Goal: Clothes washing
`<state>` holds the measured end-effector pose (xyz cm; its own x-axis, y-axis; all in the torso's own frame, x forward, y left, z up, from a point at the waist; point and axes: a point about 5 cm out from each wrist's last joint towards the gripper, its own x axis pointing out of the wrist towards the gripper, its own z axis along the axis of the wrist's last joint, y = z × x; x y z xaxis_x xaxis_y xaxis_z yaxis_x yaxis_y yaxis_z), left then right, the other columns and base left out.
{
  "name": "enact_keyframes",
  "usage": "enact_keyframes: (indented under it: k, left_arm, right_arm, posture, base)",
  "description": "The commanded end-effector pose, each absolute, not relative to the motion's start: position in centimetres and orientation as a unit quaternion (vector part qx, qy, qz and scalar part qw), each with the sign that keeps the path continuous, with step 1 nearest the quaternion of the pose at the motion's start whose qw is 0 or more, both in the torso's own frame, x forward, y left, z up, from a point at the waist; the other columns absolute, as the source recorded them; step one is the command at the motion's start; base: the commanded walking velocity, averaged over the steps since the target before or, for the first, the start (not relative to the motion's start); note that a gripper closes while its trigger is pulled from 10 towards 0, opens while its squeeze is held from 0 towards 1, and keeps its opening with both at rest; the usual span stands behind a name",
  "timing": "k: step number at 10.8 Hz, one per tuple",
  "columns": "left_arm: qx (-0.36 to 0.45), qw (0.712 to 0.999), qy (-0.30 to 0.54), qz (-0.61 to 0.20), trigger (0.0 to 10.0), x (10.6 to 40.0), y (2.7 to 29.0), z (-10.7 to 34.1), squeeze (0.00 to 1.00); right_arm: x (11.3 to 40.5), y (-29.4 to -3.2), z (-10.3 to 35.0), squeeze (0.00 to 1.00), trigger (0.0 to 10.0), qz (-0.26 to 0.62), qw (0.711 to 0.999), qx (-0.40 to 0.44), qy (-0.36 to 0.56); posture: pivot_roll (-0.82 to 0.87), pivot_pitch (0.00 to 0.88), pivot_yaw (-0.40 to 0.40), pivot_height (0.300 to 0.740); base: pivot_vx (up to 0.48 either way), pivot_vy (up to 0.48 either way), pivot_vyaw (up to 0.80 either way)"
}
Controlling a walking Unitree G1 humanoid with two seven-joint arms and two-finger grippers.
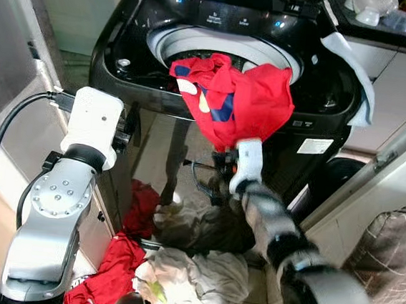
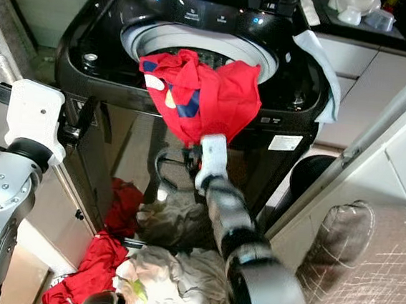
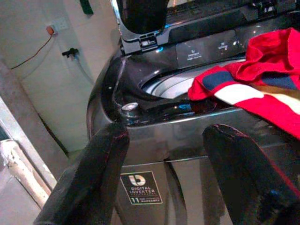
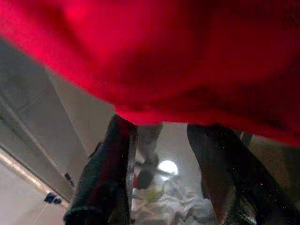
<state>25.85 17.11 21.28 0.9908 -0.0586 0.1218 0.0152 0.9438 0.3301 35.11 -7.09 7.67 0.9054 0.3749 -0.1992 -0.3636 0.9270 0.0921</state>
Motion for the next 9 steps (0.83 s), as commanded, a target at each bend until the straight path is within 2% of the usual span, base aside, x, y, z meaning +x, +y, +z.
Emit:
enact_keyframes:
  k: [1, 4, 9]
  left_arm:
    - [0.166, 0.984, -0.063, -0.021, 10.0, 25.6, 17.1, 21.3, 0.00]
    - [0.164, 0.984, -0.065, -0.018, 10.0, 25.8, 17.0, 21.5, 0.00]
    - [0.160, 0.984, -0.070, -0.019, 10.0, 26.1, 16.8, 21.6, 0.00]
  right_arm:
    - [35.5, -7.6, 7.9, 0.00, 10.0, 0.177, 0.977, 0.020, 0.113]
    - [37.0, -8.6, 9.9, 0.00, 10.0, 0.154, 0.983, -0.020, 0.093]
    - [40.2, -8.2, 18.8, 0.00, 10.0, 0.153, 0.983, -0.072, -0.065]
  posture:
    - [0.27, 0.095, -0.031, 0.740]
    - [0.27, 0.089, -0.043, 0.740]
    - [0.26, 0.077, -0.047, 0.740]
  base:
    - [0.000, 0.000, 0.00]
    - [0.000, 0.000, 0.00]
    - [0.000, 0.000, 0.00]
